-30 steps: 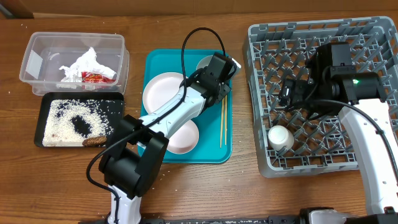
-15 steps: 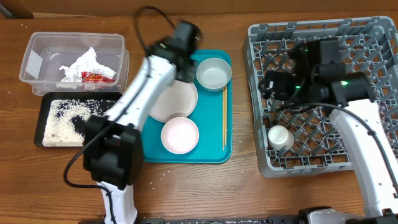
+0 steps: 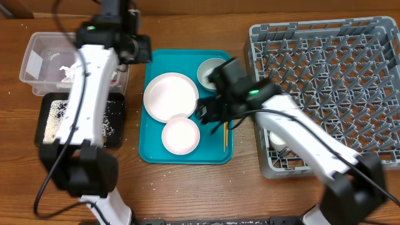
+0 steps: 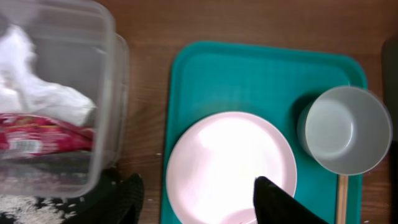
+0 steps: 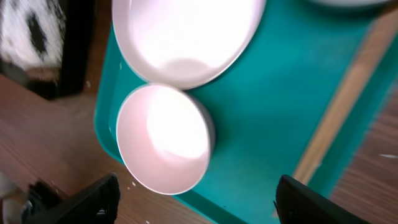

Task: Sort waste into correct bins and load items into the dishwasher
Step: 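Grasp the pink bowl with right gripper and lift it toward the rack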

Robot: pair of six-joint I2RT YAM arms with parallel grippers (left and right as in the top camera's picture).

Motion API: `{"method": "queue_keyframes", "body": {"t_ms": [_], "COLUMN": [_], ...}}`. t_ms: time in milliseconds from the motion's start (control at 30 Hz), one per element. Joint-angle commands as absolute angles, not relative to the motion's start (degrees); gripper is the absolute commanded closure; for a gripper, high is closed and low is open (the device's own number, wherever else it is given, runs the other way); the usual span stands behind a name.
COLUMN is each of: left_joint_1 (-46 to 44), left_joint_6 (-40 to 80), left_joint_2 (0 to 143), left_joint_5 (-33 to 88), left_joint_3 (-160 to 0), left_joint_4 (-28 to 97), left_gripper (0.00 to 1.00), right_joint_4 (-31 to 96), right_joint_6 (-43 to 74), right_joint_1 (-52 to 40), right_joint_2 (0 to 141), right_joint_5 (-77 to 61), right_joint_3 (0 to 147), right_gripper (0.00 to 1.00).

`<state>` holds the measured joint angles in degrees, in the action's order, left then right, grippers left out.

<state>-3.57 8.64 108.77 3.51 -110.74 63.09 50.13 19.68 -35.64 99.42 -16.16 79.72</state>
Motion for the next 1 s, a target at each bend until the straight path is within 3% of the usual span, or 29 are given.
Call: {"method": "queue_keyframes", "body": {"t_ms": [0, 33, 67, 200, 300, 467, 500, 767, 967], "left_joint_1": [-1.04, -0.12, 0.62, 2.76, 3.09, 2.98, 2.98, 2.98, 2.98], "left_joint_6": [7.27, 7.27, 7.27, 7.29, 7.27, 7.27, 7.27, 7.27, 7.27], "left_joint_2": [102.54, 101.75, 101.25, 100.86, 100.99, 100.99, 100.99, 100.99, 100.99], "left_joint_5": [4.49, 3.97, 3.88, 3.9, 3.9, 3.92, 3.9, 3.9, 3.9], "left_joint_3": [-112.68, -112.68, -112.68, -112.66, -112.66, -112.66, -112.66, -112.66, -112.66], "left_joint_4": [63.22, 63.22, 63.24, 63.22, 63.22, 63.22, 63.22, 63.22, 63.22], "left_gripper": [0.32, 0.21, 0.02, 0.0, 0.0, 0.0, 0.0, 0.0, 0.0], "right_joint_4": [49.5, 49.3, 49.12, 48.42, 47.7, 47.4, 47.44, 54.04, 61.91], "right_joint_6": [21.06, 21.06, 21.06, 21.06, 21.06, 21.08, 21.1, 22.61, 24.64], "right_joint_1": [-38.89, -39.62, -40.07, -41.6, -42.59, -42.65, -42.61, -39.81, -35.51], "right_joint_2": [104.53, 106.1, 107.26, 111.02, 113.38, 115.13, 115.09, 107.74, 95.37], "right_joint_5": [-14.79, -14.63, -14.66, -14.66, -14.63, -13.47, -12.73, -7.6, 9.8], "right_joint_3": [79.88, 79.88, 79.88, 79.85, 79.83, 79.83, 79.9, 81.47, 88.88], "right_gripper": [0.22, 0.23, 0.26, 0.45, 0.52, 0.92, 0.96, 0.96, 0.96]}}
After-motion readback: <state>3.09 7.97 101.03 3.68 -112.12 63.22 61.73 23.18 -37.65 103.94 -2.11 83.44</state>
